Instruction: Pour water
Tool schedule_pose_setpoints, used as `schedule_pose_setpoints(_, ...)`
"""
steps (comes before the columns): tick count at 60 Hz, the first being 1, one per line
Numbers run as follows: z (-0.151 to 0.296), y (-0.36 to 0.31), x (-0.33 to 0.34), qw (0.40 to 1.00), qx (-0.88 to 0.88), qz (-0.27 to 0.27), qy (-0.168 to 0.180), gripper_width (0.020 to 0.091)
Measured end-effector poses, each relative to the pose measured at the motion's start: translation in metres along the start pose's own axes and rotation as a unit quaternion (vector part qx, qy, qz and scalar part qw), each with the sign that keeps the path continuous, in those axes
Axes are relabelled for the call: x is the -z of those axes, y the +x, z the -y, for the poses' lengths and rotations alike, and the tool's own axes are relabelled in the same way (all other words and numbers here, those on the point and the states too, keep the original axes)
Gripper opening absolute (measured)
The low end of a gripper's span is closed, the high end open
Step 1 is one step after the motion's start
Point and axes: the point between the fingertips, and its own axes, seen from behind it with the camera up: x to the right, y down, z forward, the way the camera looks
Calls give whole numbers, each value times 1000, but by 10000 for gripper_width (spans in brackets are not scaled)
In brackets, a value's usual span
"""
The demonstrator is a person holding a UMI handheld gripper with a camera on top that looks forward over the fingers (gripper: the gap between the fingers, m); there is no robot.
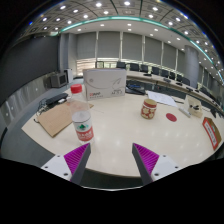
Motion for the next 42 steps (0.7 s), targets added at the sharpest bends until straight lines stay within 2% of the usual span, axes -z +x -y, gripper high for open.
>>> schedule_pose_setpoints(10,15,-72,-52,999,9,17,33,861)
schedule_pose_setpoints(22,50,-91,-109,995,5,-19,94,855)
schedule_pose_setpoints(26,54,-95,-119,995,-2,-28,98,793)
schedule_pose_setpoints(34,62,-95,-135,993,-10,-29,110,560)
schedule_pose_setpoints(42,68,-101,-138,993,-11,-16,114,480)
